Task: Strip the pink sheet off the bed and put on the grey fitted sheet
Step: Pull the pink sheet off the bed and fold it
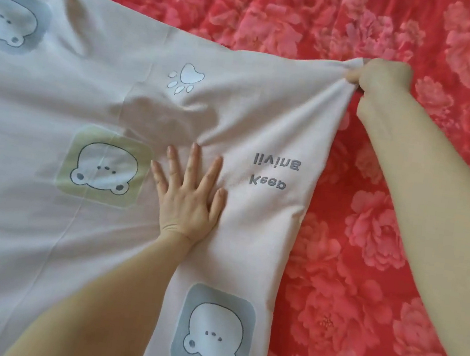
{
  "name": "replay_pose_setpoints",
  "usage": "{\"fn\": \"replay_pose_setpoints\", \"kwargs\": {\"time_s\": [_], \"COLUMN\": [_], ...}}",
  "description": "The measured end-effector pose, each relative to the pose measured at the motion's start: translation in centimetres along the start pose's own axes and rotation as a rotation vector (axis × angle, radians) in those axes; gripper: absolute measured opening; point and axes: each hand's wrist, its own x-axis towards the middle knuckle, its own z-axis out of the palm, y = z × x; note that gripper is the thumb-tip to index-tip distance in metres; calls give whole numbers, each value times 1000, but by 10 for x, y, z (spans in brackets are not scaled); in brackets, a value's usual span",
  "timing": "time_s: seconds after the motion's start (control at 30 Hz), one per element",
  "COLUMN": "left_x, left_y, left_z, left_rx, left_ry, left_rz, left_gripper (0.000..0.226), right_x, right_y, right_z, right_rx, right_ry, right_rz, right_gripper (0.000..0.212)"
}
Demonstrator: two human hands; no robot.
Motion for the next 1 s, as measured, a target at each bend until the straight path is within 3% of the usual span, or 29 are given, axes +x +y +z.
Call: {"fn": "replay_pose_setpoints", "kwargs": {"time_s": [0.07,0.13,0.23,0.33,0.4,0.5,0.57,0.63,0.7,0.87,0.93,1.0], "left_x": [0,1,1,2,2,3,3,3,4,5,5,5], "left_y": [0,0,1,0,0,-1,0,-1,0,0,0,0], "left_z": [0,0,0,1,1,2,2,2,2,1,1,1], "left_rx": [3,10,10,10,17,24,29,31,39,35,30,25], "left_ry": [-5,-2,-2,10,16,22,23,18,27,51,47,39], "left_rz": [2,1,-2,1,8,5,2,2,6,12,14,13], "left_gripper": [58,57,57,57,57,58,58,58,58,58,57,53], "right_x": [-14,-22,-6,13,20,18,29,44,48,31,-17,-79], "right_y": [-1,12,24,31,37,28,19,16,25,65,54,62], "right_z": [-6,-18,-27,-31,-28,-14,-2,2,0,26,59,88], "right_rx": [-18,-32,-112,-199,-193,-89,-57,-113,-181,-920,-961,-822], "right_ry": [-94,-205,-197,-255,-314,-336,-279,-172,-67,124,172,-36], "right_rz": [-189,-227,78,413,474,438,311,132,-14,-333,-684,-1094], "right_gripper": [30,26,12,32,36,22,7,27,27,41,47,48]}}
